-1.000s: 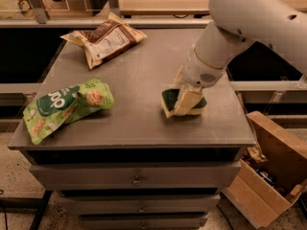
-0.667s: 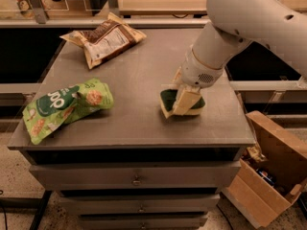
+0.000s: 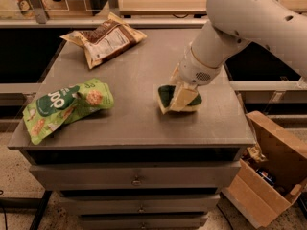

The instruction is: Move sponge near brown chip bag

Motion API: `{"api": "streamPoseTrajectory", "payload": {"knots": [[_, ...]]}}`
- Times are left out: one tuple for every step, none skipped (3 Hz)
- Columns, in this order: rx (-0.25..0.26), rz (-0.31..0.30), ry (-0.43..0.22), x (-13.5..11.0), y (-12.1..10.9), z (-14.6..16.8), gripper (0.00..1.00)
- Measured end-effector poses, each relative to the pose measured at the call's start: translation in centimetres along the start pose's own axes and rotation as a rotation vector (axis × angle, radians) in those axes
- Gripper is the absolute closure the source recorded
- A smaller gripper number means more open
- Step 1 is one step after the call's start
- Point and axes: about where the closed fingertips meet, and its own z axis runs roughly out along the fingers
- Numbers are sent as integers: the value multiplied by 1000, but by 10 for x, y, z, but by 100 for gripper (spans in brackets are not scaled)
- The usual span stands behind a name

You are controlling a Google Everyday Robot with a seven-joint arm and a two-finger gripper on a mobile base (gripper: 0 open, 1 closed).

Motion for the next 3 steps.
{"api": "streamPoseTrajectory", "payload": {"knots": [[110, -56, -11, -12, -44, -8, 100], [222, -108, 9, -28, -101, -21, 100], [310, -145, 5, -47, -152, -30, 100]]}}
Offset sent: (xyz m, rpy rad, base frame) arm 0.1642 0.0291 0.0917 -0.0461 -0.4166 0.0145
